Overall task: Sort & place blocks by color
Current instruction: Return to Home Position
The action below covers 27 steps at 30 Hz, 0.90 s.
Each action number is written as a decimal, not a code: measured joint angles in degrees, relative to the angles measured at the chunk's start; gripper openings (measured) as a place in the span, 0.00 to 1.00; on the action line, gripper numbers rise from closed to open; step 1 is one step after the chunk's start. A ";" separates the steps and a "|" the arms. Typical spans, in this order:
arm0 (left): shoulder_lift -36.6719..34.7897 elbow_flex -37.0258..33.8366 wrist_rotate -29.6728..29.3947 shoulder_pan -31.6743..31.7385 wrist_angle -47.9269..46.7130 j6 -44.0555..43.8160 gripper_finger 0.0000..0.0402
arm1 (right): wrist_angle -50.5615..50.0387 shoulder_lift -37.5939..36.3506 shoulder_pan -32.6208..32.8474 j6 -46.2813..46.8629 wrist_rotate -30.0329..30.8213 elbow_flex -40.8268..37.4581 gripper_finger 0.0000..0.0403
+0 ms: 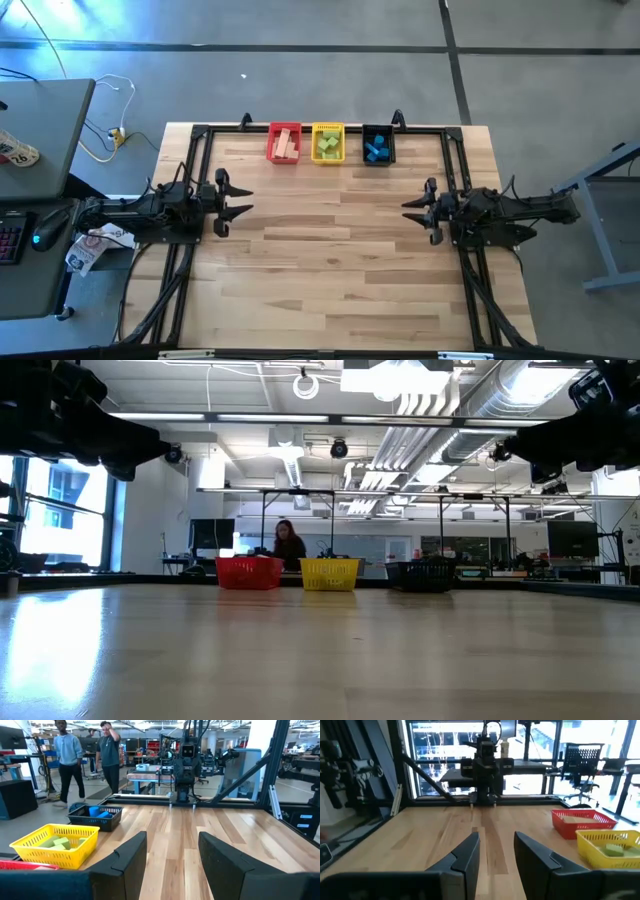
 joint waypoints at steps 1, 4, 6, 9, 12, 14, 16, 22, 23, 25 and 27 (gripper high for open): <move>0.00 0.00 0.00 0.00 0.02 0.00 0.42 | 0.00 0.00 0.00 -0.74 -0.09 0.00 0.27; 0.00 0.00 0.00 0.00 0.01 0.00 0.42 | 0.00 0.00 0.00 -1.34 -0.10 0.00 0.27; 0.00 0.00 0.00 0.00 0.02 -0.02 0.42 | 0.00 0.00 0.00 -1.92 -0.10 0.00 0.27; 0.00 0.00 0.00 0.00 0.02 -0.02 0.42 | 0.00 0.00 0.00 -5.22 -0.05 0.00 0.27; 0.00 0.00 0.00 0.00 0.02 -0.02 0.42 | 0.00 0.00 0.00 -6.30 -0.05 0.00 0.27; 0.00 0.00 0.00 0.00 0.02 -0.02 0.42 | 0.00 0.00 0.00 -6.10 -0.05 0.00 0.27; 0.00 0.00 0.00 0.00 0.02 0.00 0.42 | 0.00 0.00 0.00 -5.95 -0.05 0.00 0.27; 0.00 0.00 0.00 0.00 0.04 -0.02 0.42 | 0.00 0.00 0.00 -5.99 -0.05 -0.01 0.27; 0.00 0.00 0.00 0.00 0.04 -0.02 0.42 | 0.00 0.00 0.00 -5.99 -0.05 -0.02 0.27; 0.00 0.02 0.00 0.00 0.04 -0.02 0.42 | 0.00 0.00 0.00 -5.99 -0.05 -0.02 0.27; 0.00 0.02 0.00 0.00 0.04 -0.02 0.42 | 0.00 0.02 0.00 -5.97 -0.05 -0.02 0.27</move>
